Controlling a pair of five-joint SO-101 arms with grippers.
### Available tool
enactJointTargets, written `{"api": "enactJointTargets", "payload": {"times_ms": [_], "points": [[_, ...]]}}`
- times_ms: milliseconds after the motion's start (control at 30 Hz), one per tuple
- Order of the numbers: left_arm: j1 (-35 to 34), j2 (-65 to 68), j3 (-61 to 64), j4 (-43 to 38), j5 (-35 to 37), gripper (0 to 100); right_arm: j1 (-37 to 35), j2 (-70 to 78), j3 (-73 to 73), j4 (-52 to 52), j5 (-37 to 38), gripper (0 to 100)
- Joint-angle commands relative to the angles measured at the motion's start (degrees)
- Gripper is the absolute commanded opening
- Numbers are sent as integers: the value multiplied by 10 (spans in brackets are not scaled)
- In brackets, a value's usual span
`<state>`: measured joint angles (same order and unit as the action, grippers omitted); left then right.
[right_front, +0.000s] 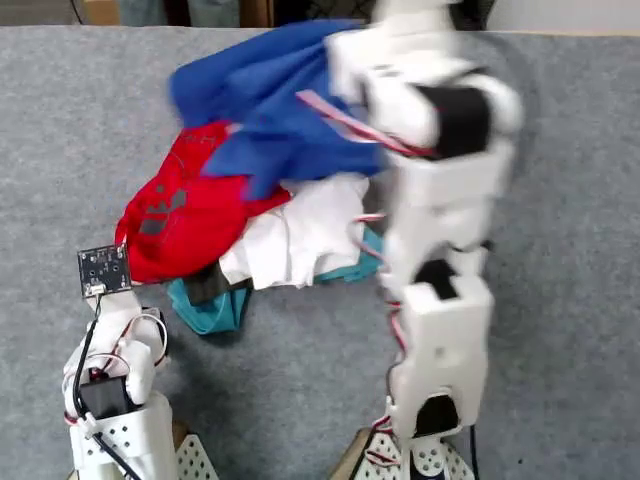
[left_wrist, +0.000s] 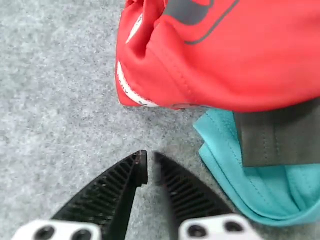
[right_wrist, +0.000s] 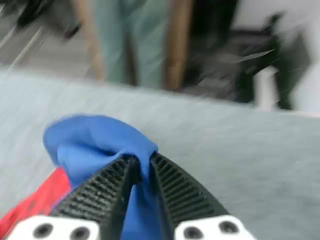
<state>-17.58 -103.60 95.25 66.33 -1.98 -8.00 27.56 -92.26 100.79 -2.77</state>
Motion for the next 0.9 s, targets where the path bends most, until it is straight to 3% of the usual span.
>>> {"api": "enactJointTargets", "payload": {"times_ms": [0,167,300,433,600,867], "points": [[-14,-5,-76,0,4,209,127,-80,-19,2,-4,12],[11,6,-192,15,-47,256,302,-80,-7,4,26,12],[86,96,-269,6,-69,257,373,-62,90,4,25,12],[145,281,-381,-2,-69,261,377,-61,293,4,30,12],[169,594,-607,3,-54,261,346,-74,561,-21,28,12],[231,1008,-931,72,-53,295,278,-77,933,-293,26,12]]}}
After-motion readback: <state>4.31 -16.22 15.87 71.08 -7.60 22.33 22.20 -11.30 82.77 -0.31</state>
